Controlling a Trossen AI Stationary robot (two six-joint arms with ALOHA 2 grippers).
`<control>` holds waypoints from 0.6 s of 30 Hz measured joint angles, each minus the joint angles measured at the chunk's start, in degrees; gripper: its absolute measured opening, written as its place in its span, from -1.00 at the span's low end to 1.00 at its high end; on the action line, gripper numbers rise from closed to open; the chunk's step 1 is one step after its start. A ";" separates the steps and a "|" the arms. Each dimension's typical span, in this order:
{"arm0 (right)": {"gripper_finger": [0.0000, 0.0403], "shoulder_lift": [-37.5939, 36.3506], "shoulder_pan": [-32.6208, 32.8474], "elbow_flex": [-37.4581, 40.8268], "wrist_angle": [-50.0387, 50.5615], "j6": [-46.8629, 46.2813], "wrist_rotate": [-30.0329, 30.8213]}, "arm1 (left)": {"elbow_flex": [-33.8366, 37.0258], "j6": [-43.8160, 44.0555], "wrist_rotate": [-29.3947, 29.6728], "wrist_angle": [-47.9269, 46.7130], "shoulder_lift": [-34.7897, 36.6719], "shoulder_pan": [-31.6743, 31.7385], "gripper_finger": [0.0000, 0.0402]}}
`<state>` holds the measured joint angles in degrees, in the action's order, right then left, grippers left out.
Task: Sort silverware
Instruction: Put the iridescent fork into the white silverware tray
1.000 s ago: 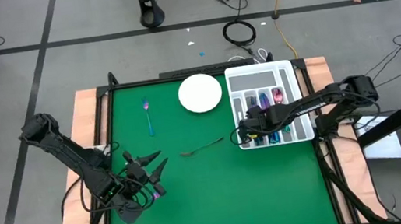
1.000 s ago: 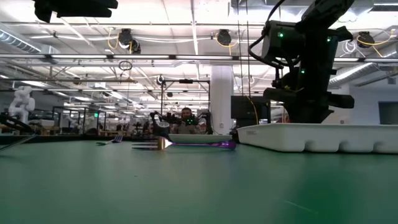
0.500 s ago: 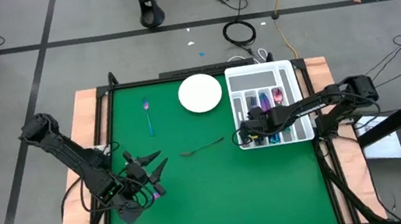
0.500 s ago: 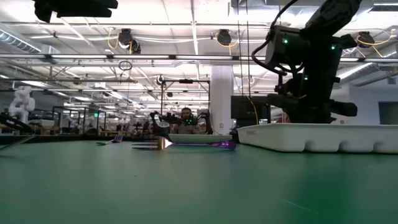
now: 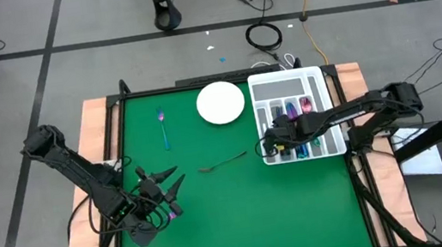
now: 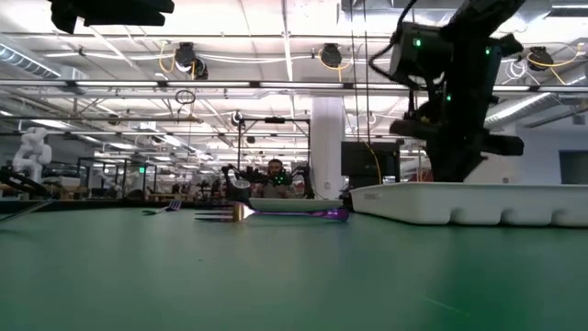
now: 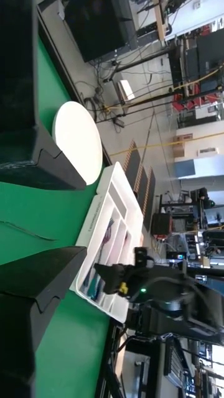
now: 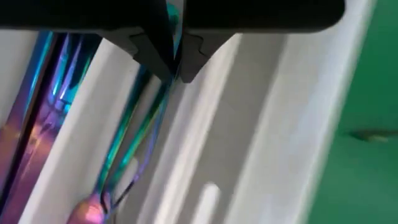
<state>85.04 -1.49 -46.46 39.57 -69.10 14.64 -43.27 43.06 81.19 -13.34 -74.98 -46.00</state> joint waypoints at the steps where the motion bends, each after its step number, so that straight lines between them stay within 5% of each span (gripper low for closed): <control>1: -0.98 -1.00 -0.16 -0.36 0.36 0.08 0.05 | 0.00 0.01 0.00 0.00 0.00 0.00 -0.21; 8: -1.00 -9.87 -3.11 0.61 -0.27 0.41 3.11 | 0.00 -0.01 0.00 -0.01 0.00 0.00 -0.21; 18: -1.00 -15.20 -4.04 8.85 -13.94 -9.30 6.42 | 0.00 -0.01 -0.11 -0.01 0.00 0.00 -0.21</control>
<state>69.84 -5.53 -37.61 25.63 -78.39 21.05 -43.27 43.05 81.08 -13.35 -74.98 -46.00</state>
